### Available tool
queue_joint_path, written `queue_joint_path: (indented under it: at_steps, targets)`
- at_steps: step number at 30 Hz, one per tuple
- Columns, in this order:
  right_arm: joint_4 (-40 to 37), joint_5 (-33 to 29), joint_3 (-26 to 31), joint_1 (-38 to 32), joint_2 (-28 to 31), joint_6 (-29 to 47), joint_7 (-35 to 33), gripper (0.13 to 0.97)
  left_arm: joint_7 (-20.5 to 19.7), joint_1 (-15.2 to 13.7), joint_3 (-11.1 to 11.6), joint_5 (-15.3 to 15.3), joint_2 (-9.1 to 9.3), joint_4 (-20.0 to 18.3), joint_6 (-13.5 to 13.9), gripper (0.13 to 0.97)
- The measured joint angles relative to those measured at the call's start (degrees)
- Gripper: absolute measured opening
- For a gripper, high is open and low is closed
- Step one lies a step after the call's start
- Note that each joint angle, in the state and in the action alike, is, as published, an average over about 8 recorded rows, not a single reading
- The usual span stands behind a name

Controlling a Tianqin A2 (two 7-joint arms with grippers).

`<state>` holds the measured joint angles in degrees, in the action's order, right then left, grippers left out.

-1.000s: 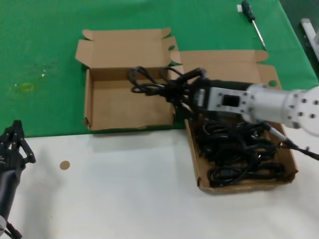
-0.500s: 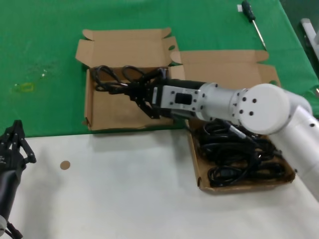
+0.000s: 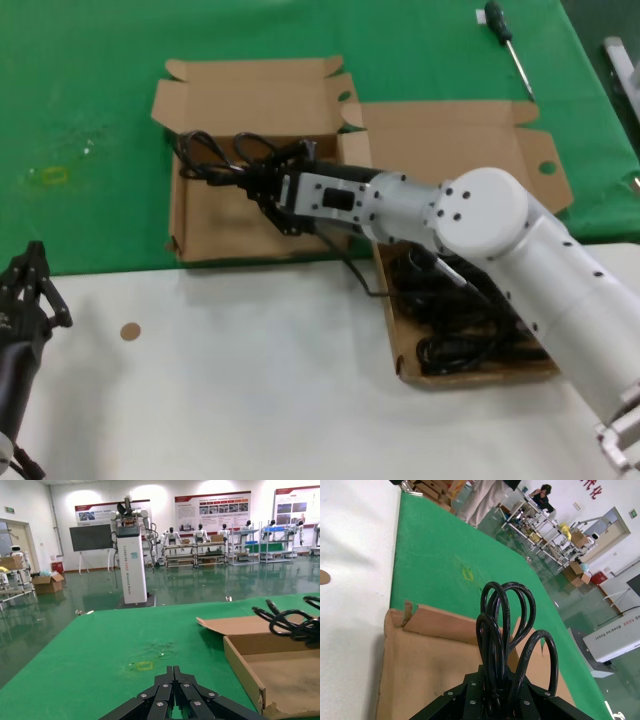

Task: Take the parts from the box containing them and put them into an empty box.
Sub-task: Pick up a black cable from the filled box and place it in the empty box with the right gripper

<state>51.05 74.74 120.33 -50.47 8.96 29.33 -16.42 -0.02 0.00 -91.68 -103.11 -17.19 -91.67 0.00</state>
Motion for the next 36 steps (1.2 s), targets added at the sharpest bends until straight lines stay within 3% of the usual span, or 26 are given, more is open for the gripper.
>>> queue_joint_path:
  at_steps: [11,21,30,36]
  targets:
    - [-10.67,4.5,-1.45,-3.29,-4.39,-3.05,-10.98,0.214,0.0,0.0,0.0,0.0,0.0,0.0,0.0,0.152]
    - [-15.84,7.34,-3.05,-4.88,-5.96,-4.64,-18.16,0.224,0.0,0.0,0.0,0.0,0.0,0.0,0.0,0.152]
    - [-17.29,8.44,-3.65,-5.27,-6.33,-4.8,-20.33,0.3,0.0,0.0,0.0,0.0,0.0,0.0,0.0,0.152]
    - [-17.23,8.83,-3.9,-5.23,-6.2,-4.87,-20.99,0.41,0.0,0.0,0.0,0.0,0.0,0.0,0.0,0.152]
